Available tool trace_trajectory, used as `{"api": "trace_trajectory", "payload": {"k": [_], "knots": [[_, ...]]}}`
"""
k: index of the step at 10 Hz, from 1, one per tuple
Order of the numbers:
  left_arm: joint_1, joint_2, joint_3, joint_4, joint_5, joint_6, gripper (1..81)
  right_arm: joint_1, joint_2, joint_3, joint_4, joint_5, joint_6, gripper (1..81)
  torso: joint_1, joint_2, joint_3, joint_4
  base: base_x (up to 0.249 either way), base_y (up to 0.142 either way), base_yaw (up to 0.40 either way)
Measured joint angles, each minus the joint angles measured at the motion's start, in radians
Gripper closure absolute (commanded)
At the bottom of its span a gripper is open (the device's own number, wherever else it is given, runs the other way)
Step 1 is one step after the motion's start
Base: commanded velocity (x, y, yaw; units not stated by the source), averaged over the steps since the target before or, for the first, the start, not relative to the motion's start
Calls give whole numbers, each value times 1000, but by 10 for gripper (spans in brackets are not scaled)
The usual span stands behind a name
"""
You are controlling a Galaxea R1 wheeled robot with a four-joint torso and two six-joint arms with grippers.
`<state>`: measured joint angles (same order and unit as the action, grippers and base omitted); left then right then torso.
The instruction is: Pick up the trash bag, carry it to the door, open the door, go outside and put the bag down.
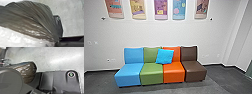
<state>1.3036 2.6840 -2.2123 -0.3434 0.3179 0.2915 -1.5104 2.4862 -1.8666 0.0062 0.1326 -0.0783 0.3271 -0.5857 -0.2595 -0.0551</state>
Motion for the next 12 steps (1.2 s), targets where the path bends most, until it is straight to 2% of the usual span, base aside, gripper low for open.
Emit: {"api": "trace_trajectory", "payload": {"k": [1, 2, 4, 6, 8, 12], "knots": [[-1, 15, -24, 0, -1, 1, 811, 0, 7, -15, 0, 0, 0, 10, -22, 34, 0, 0, 0, 0, 0], [0, 23, -29, 0, -1, 16, 811, 0, 19, -29, 0, 0, 0, 10, -44, 68, 0, 0, 0, 0, 0], [3, 22, -32, 0, -1, 18, 811, 0, 32, -38, 0, -2, 0, 10, -87, 134, 5, 0, 0, 0, 0], [8, 23, -33, 0, -1, 19, 811, 1, 31, -40, 0, -2, 0, 10, -126, 195, 46, 0, 0, 0, 0], [10, 23, -33, 0, -2, 19, 811, -4, 31, -40, 0, -3, 0, 10, -165, 253, 67, 0, 0, 0, 0], [6, 42, -59, 0, -4, 21, 811, -2, 50, -70, 0, -2, 0, 10, -251, 388, 72, 0, 0, 0, 0]]}}
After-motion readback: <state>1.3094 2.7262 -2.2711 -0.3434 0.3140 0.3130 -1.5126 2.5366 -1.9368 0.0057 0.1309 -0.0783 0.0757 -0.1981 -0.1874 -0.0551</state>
